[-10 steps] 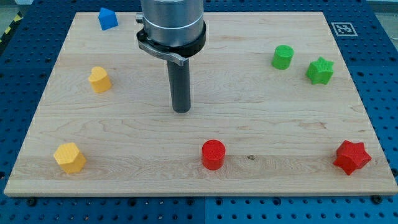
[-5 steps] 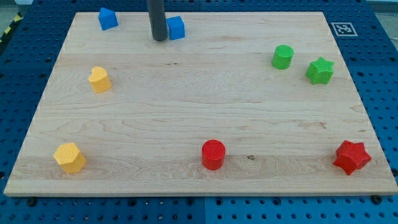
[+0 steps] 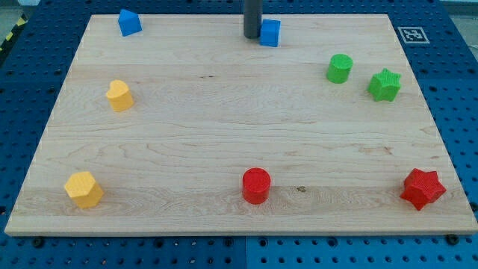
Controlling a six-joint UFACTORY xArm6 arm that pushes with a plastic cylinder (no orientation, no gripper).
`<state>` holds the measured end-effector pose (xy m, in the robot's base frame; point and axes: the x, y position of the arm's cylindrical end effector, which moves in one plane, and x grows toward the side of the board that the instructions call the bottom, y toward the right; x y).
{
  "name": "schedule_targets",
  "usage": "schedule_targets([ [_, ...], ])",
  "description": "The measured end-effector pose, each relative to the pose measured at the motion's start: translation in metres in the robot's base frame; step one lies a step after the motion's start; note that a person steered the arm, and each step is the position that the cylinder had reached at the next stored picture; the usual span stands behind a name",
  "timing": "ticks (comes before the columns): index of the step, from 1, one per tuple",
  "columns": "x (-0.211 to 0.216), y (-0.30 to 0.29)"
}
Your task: Put the blue cube at the top right corner
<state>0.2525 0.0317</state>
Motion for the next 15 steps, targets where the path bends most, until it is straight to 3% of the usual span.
schedule_targets([
  [4, 0.036, 0.076],
  [6, 0.005, 0.110],
  [11, -0.045, 0.082],
  [15, -0.030, 0.153],
])
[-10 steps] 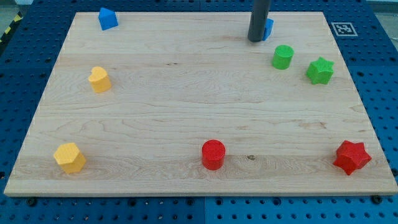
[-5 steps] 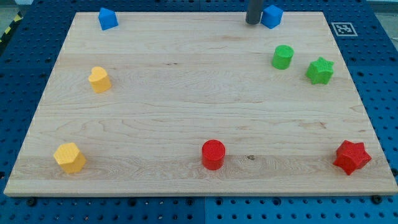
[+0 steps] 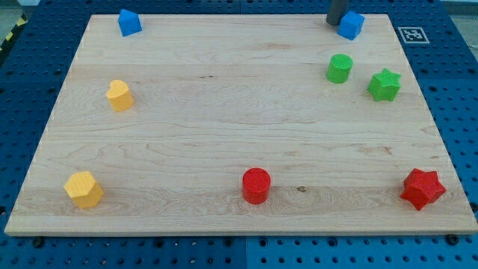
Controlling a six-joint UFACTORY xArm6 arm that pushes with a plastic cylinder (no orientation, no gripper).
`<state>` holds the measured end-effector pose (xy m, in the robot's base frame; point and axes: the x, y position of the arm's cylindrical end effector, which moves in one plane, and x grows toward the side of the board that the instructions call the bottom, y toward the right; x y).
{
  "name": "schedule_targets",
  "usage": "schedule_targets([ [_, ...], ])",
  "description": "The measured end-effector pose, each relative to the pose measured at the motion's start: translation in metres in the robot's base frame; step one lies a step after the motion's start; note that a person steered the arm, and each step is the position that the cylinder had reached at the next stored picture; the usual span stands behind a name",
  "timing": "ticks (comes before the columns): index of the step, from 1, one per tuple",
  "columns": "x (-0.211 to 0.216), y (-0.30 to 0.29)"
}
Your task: Put the blue cube at the top right corner
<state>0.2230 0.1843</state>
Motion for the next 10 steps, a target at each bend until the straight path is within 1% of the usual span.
schedule_targets([
  [1, 0.028, -0.001],
  [2, 0.028, 0.001],
  [4, 0.044, 0.038],
  [5, 0.044, 0.049],
  [7, 0.049, 0.050],
  [8, 0.075, 0.055],
  [9, 0.082, 0.084],
  [10, 0.070, 0.127],
])
